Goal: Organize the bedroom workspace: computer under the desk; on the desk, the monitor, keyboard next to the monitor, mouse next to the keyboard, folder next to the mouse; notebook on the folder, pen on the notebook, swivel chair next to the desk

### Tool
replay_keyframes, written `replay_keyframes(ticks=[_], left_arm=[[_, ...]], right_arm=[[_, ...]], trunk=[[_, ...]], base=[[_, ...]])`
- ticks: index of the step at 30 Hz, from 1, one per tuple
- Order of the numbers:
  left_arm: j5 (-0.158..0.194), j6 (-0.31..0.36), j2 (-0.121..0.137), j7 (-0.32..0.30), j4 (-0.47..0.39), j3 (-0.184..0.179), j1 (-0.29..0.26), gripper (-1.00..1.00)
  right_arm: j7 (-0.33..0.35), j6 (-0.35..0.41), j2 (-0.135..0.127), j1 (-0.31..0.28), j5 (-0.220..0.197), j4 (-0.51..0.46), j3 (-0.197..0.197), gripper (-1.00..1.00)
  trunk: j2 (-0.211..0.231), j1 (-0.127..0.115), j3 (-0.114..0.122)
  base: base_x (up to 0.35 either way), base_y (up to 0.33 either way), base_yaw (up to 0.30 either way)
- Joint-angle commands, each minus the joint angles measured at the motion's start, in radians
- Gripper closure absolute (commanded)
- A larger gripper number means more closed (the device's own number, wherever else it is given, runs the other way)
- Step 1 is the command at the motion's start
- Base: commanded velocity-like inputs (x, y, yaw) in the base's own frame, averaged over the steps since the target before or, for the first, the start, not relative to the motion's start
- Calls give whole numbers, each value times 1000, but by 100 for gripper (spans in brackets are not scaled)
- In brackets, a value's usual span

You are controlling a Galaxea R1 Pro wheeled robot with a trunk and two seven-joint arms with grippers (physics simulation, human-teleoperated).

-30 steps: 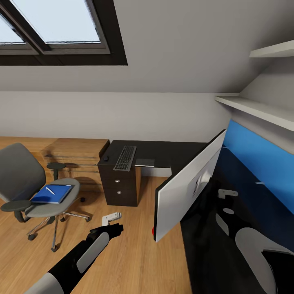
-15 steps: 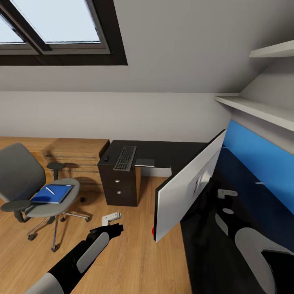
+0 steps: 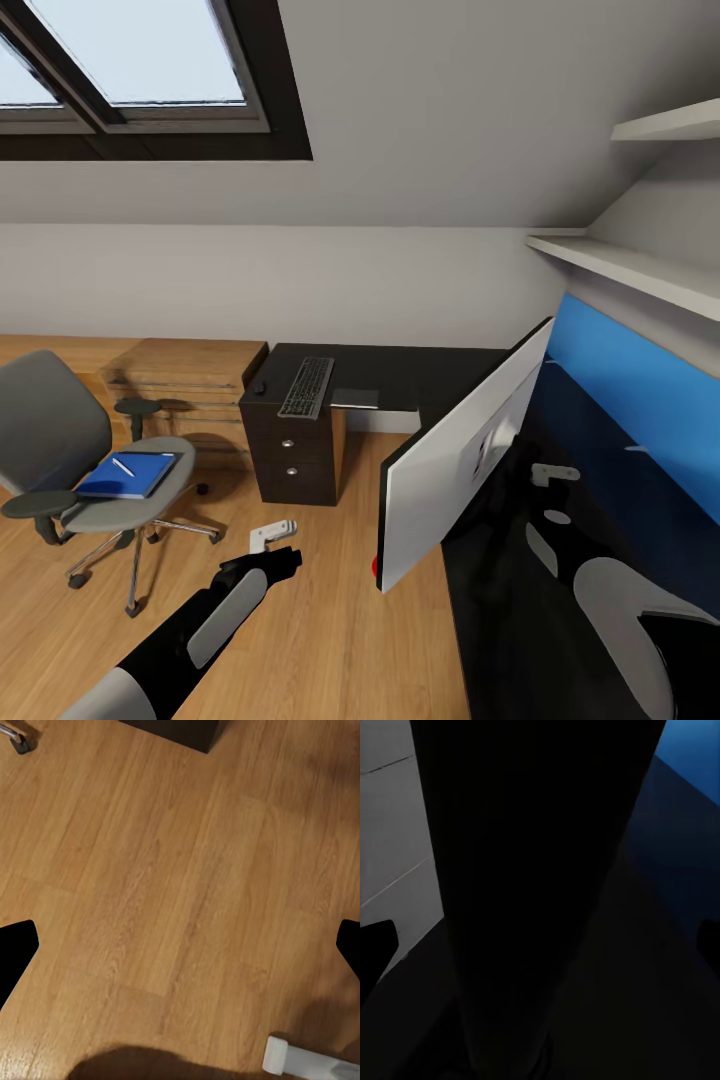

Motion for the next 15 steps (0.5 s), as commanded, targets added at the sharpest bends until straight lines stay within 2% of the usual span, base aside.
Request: replay_keyframes(ticks=[1, 15], left_arm=[[6, 1, 1, 8, -2, -3, -1, -100], [7, 0, 1, 8, -2, -4, -1, -100]], right_arm=[[2, -5, 0, -1, -1, 1, -5, -100], [2, -5, 0, -1, -1, 1, -5, -100]], trunk=[[-2, 1, -2], [-2, 1, -2]], base=[[30, 0, 0], [66, 0, 0]])
